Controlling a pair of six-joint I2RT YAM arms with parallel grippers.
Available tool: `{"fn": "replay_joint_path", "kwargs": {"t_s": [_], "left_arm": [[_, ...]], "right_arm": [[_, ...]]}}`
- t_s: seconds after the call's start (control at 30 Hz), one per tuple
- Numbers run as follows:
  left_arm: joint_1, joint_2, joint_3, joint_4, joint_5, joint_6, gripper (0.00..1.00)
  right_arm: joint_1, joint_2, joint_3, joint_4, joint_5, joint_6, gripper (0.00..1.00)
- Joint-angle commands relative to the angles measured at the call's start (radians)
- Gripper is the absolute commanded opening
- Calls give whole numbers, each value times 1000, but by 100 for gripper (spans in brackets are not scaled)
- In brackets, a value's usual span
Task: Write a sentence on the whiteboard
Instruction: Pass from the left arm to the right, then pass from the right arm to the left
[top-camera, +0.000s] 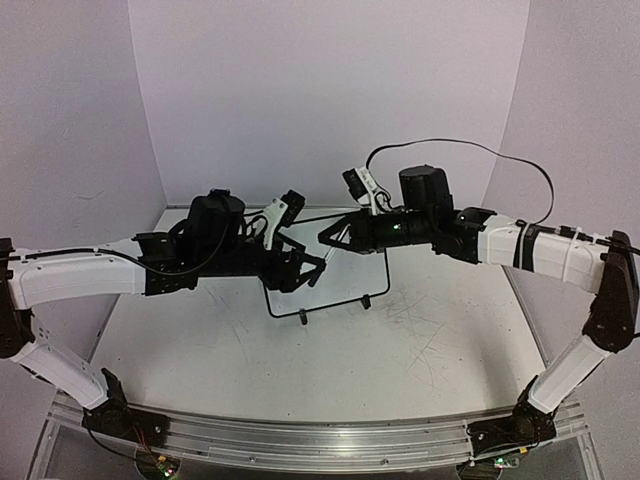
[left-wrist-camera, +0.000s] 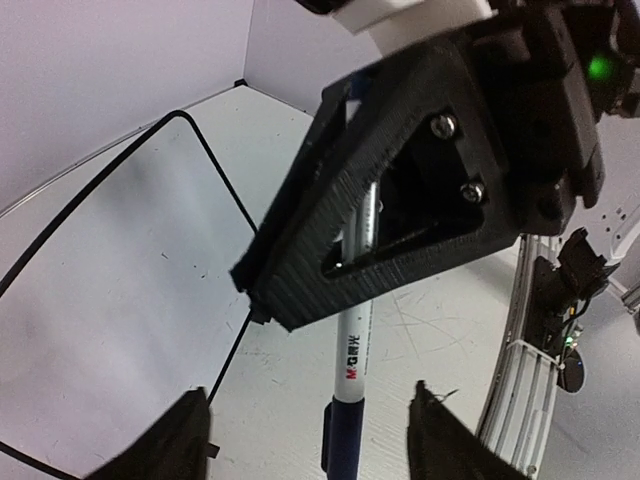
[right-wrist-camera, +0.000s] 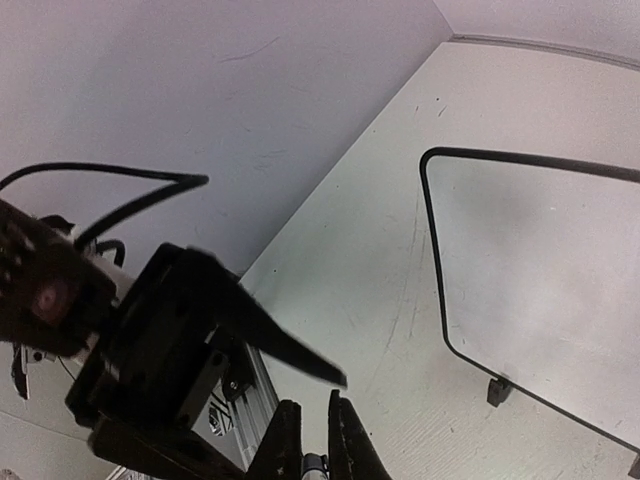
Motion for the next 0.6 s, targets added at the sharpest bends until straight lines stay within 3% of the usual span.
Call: {"fn": "replay_joint_path", "kwargs": {"t_s": [0.0, 0.07, 0.23, 0.4, 0.57], "left_arm": [[68, -121, -88, 118, 240, -126, 77], [102, -123, -116, 172, 393, -178, 77], [112, -94, -109, 176, 586, -201, 74], [111, -37, -63, 187, 676, -201, 68], [110, -23, -30, 191, 666, -191, 59]], "right_arm": [[7, -108, -41, 112, -69, -64, 0], [6, -126, -51, 148, -101, -77, 0], [7, -149, -54, 190, -143, -91, 0], [8, -137, -65, 265, -181, -59, 0], [14, -132, -81, 312, -196, -39, 0]]}}
